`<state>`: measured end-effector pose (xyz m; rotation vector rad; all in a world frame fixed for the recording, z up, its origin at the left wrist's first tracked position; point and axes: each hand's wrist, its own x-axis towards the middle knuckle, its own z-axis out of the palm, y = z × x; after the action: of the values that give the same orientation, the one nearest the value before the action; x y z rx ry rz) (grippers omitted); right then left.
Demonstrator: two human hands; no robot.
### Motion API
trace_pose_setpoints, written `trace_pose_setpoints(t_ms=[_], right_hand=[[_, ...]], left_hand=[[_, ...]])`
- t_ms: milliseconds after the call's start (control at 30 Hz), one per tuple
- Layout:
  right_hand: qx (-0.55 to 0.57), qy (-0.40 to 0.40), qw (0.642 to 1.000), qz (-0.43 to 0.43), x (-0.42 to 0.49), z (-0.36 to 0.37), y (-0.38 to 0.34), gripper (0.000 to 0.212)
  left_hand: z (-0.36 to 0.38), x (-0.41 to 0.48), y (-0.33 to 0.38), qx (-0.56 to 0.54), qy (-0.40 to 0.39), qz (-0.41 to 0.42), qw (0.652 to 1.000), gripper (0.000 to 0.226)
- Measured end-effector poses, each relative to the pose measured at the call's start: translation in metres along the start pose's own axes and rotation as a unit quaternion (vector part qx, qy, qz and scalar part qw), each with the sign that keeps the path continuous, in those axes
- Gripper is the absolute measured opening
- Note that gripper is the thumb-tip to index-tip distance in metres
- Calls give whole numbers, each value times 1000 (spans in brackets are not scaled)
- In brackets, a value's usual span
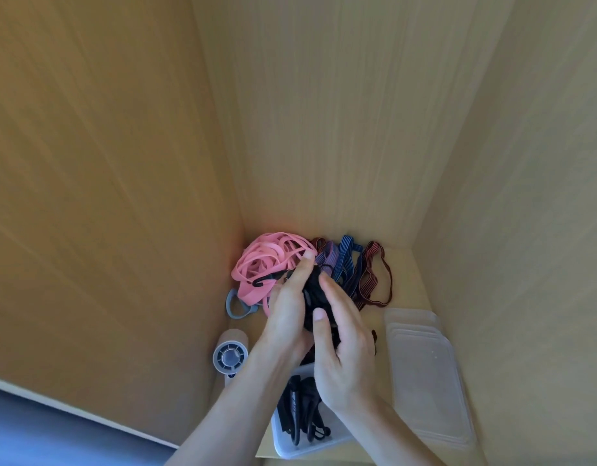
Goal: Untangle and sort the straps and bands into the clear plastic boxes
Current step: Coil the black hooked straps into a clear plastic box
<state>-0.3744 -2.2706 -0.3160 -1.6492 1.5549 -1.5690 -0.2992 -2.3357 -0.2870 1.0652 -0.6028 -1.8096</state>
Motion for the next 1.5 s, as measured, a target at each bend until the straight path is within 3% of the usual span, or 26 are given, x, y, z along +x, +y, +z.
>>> trace_pose_setpoints(t_ms=[233,367,467,567,633,700,800,867,1100,1300,1500], right_hand=[[-2,22,1000,-14,1,-4,8,34],[10,26,1000,-5,-1,-18,9,27],[122,44,987,98,-1,-27,7,20],[236,-17,938,252,4,-30,4,35],[251,-70,923,282,3,-29,2,32],[257,-102,918,283,-4,-25,-3,30],[229,-92,936,249,-20,-18,-6,41],[216,-77,948,219,-28,-13,-6,37],[39,-86,982,162,-42,-3,-2,61],[-159,-163,968,103,-41,-11,2,48],[-74,-129,964,220,-59,-24,12,29]], left_hand=[[-11,-2,-5,-23,-12,-12,1000,20],[-23,1,-10,-73,-35,-49,995,40],[-26,1,-12,-153,-72,-76,983,34],[-24,-6,-13,-174,-120,-78,974,14],[-23,-11,-15,-128,-131,-68,981,5],[-28,-11,-17,-87,-115,-65,987,12],[-35,-9,-20,-52,-79,-54,994,44],[-36,-12,-23,-32,-40,-40,998,59],[-41,-18,-29,-3,-7,-36,999,50],[-49,-22,-44,-65,-2,-103,993,43],[-47,-25,-70,-65,20,-172,983,45]])
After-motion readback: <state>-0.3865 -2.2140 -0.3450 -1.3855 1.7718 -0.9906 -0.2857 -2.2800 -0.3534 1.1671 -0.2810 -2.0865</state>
